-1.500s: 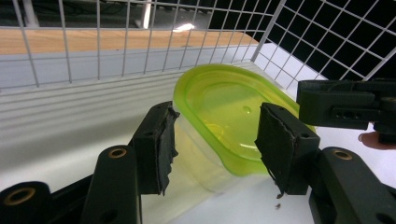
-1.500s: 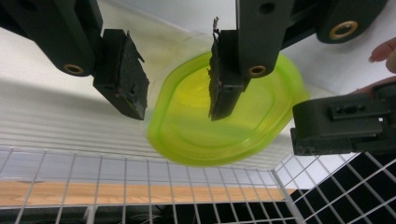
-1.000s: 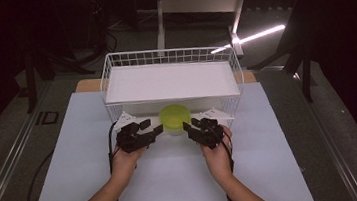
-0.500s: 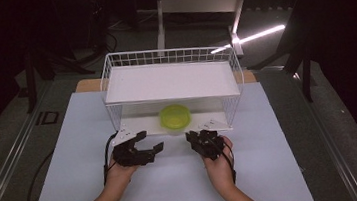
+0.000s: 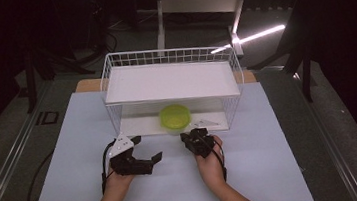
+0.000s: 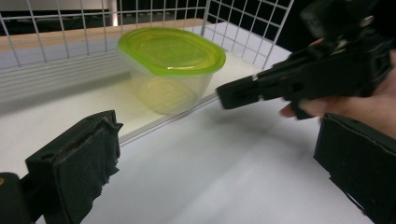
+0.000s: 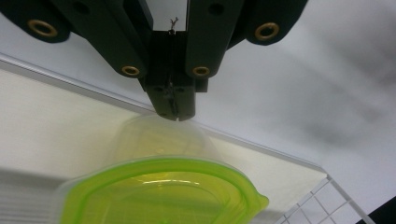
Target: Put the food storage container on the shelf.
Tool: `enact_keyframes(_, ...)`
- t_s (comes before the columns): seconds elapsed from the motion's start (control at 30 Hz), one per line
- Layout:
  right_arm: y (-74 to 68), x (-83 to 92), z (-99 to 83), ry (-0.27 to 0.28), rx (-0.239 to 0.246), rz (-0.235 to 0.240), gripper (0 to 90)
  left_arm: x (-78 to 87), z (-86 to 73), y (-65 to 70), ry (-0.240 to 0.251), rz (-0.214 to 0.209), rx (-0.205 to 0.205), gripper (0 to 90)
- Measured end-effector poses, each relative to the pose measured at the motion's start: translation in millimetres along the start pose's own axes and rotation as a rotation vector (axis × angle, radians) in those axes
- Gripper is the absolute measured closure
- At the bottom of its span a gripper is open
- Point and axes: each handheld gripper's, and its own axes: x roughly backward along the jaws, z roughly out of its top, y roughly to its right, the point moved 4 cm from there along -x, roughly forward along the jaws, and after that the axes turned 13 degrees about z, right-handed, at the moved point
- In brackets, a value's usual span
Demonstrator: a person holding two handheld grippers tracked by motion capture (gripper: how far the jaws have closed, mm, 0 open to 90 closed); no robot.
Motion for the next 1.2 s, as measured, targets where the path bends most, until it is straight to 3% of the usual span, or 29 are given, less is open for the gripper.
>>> enact_keyframes(0.1,-0.4,-8.0,1.7,0.002,-0.005,0.002,89.7,-0.1,-0.9,-1.9,-0.001,-0.002,0.019,1.1)
enact_keyframes(0.73,6.0,-36.6,27.1,0.011,0.008,-0.038,89.6,5.3,-0.2,-9.8,0.013,0.011,0.029,1.1)
enact_keyframes(0.9,6.8,-37.5,30.3,0.014,-0.007,-0.030,88.3,4.8,0.0,-10.1,0.007,-0.012,0.023,1.1)
enact_keyframes(0.97,3.4,-34.9,28.5,0.009,0.011,-0.022,87.1,5.0,0.3,-10.1,0.018,-0.016,0.025,1.1)
enact_keyframes(1.07,-2.2,-27.4,23.6,0.008,0.024,-0.003,80.6,5.5,1.7,-9.8,0.028,-0.032,0.021,1.2)
enact_keyframes(1.2,-10.5,-14.8,19.8,0.025,0.058,0.032,59.9,6.2,4.6,-7.1,0.036,-0.047,0.009,1.1)
